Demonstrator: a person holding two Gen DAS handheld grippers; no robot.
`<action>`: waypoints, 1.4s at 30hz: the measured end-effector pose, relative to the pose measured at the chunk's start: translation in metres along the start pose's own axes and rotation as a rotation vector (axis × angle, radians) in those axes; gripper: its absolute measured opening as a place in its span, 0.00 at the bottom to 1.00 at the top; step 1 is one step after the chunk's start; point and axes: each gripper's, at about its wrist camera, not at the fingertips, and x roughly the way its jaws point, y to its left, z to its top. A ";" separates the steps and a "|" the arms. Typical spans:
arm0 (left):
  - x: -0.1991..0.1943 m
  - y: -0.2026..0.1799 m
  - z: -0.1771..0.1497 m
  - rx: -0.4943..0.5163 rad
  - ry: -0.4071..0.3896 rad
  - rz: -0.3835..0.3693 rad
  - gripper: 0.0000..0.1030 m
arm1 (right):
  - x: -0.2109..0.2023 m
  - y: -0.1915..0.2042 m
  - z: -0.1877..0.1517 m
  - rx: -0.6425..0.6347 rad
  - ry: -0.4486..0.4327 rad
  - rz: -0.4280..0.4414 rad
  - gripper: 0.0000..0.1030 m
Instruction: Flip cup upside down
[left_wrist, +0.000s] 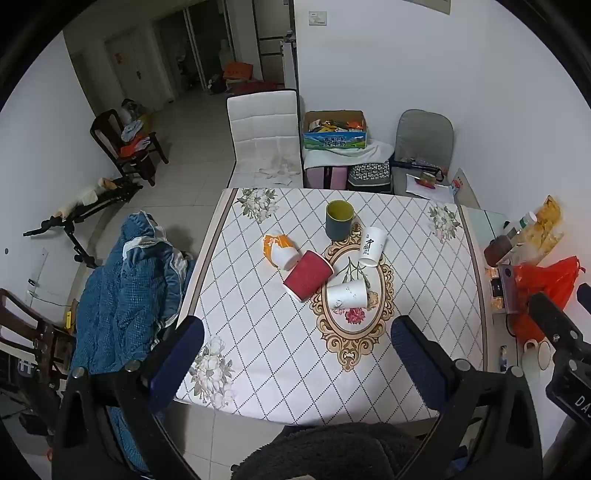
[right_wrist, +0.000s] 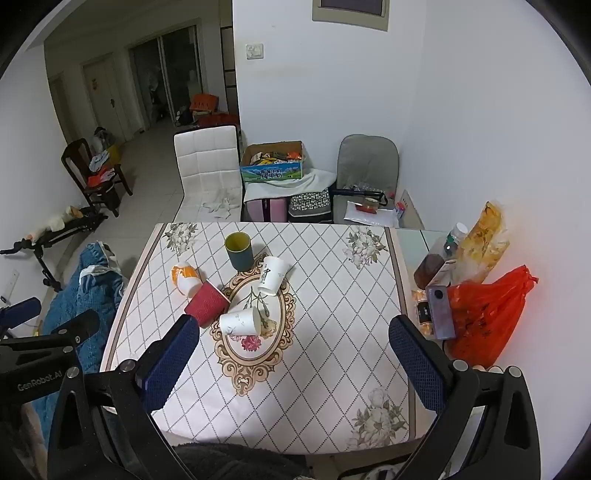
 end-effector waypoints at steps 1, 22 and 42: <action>0.000 0.000 0.000 -0.001 0.004 -0.005 1.00 | 0.000 0.000 0.000 -0.002 0.006 -0.005 1.00; -0.009 -0.008 0.009 -0.001 -0.009 -0.017 1.00 | -0.008 0.005 0.003 0.011 0.010 -0.004 1.00; -0.014 -0.008 0.011 0.006 -0.023 -0.029 1.00 | -0.008 -0.003 -0.003 0.032 0.008 0.001 1.00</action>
